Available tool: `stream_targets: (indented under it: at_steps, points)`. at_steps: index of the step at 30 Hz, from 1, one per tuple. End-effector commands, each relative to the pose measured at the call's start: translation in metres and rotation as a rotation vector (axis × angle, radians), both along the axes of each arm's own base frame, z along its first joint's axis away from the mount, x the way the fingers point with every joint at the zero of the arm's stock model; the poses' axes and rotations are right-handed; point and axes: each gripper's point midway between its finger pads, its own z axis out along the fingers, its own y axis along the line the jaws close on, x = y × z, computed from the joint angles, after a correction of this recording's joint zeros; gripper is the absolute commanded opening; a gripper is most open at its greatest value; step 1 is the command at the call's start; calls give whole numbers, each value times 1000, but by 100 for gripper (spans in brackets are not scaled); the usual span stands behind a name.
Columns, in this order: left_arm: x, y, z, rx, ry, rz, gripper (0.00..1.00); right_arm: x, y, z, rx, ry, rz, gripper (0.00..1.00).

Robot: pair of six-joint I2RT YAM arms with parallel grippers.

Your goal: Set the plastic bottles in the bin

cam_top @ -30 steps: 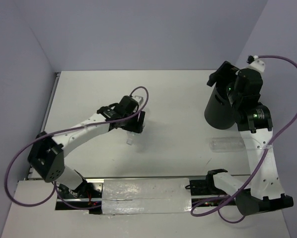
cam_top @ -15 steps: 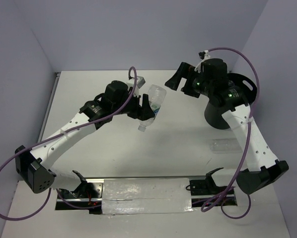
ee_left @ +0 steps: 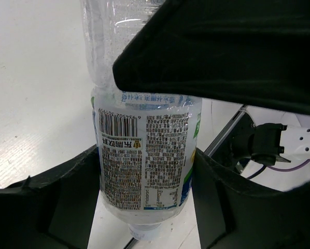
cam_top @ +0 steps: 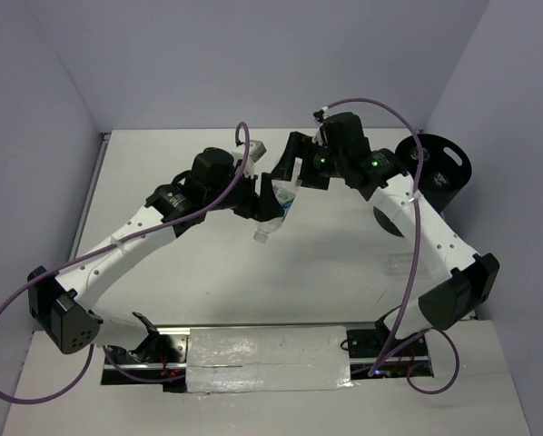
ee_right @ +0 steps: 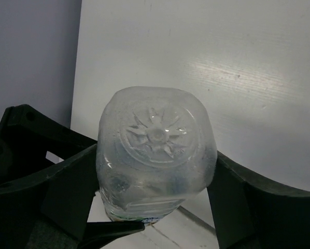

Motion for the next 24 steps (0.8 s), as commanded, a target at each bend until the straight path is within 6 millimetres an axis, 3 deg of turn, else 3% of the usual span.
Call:
stream_targets:
  at_steps: [1,2,3,4,5,6,9,10,12,15,16,17,19,21,22,24]
  points:
    - [-1,-2,16,-46,-32,-13,62,1,9,24,46,-62,16,80]
    - [-1,-1,17,-48,-35,-12,64,1,9,24,45,-66,15,73]
    - [-2,-1,17,-46,-35,-13,66,2,7,26,45,-73,0,59]
    - [-2,0,18,-44,-40,-12,71,3,7,27,44,-77,-8,54]
    - [-2,1,18,-41,-41,-10,89,4,5,31,40,-89,-16,50]
    - [-2,3,16,-30,-35,-4,97,7,-1,29,16,-92,-45,46]
    - [-1,7,18,3,-39,1,99,20,-23,33,-82,-136,-146,45]
    - [-1,9,19,12,-38,2,99,25,-33,45,-109,-170,-192,45]
    - [-3,15,28,24,-62,10,99,38,-74,48,-269,-216,-361,45]
    - [-4,25,45,23,-114,34,99,42,-122,83,-392,-310,-535,45]
    - [-4,30,48,27,-122,52,99,42,-154,107,-442,-365,-649,45]
    - [-2,35,51,26,-129,70,99,40,-170,120,-464,-393,-710,45]
    - [2,46,57,21,-140,105,99,29,-218,153,-533,-469,-885,45]
    - [6,54,58,16,-141,131,99,19,-251,166,-592,-497,-1003,45]
    - [6,55,58,12,-143,134,99,4,-285,183,-624,-526,-1126,45]
    - [8,59,52,18,-130,146,99,-8,-314,183,-673,-525,-1222,45]
